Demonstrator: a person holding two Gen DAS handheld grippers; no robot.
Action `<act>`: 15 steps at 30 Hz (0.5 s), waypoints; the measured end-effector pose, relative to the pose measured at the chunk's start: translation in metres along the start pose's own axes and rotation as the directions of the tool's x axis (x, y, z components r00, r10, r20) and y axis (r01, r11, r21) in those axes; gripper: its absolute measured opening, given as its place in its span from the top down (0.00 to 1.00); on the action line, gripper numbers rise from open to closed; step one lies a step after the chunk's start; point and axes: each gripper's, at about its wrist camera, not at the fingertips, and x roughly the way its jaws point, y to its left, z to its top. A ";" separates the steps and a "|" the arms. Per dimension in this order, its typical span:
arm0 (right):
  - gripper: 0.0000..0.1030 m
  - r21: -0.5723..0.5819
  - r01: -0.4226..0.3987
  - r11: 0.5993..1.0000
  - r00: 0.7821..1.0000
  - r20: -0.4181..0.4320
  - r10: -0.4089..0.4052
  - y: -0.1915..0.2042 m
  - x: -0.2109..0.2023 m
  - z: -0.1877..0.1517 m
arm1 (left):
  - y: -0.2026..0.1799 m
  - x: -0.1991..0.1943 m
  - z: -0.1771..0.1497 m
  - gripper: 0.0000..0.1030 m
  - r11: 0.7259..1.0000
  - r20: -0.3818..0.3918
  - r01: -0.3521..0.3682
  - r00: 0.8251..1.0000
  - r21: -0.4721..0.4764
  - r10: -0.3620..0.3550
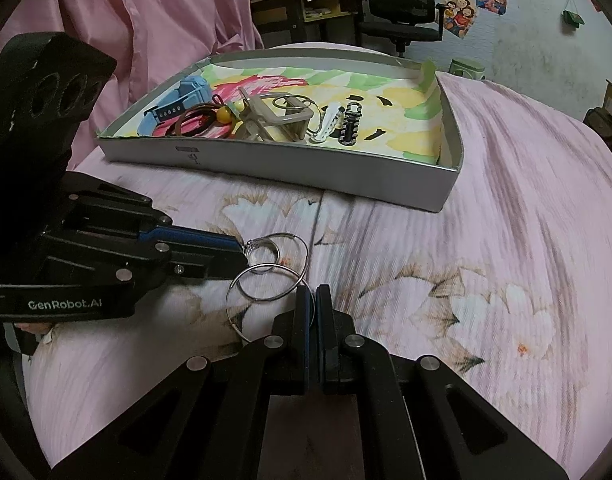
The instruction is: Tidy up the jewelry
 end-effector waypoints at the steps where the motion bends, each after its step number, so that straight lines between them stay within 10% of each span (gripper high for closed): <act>1: 0.97 0.000 0.002 1.000 1.000 0.001 -0.002 0.000 -0.002 -0.001 | 0.000 0.000 0.000 0.94 1.000 0.000 0.000 1.000 0.001 0.000; 15: 0.97 0.005 0.012 1.000 1.000 0.003 -0.012 -0.003 -0.006 -0.006 | -0.011 0.011 0.011 0.82 0.998 -0.016 -0.045 0.999 0.035 0.046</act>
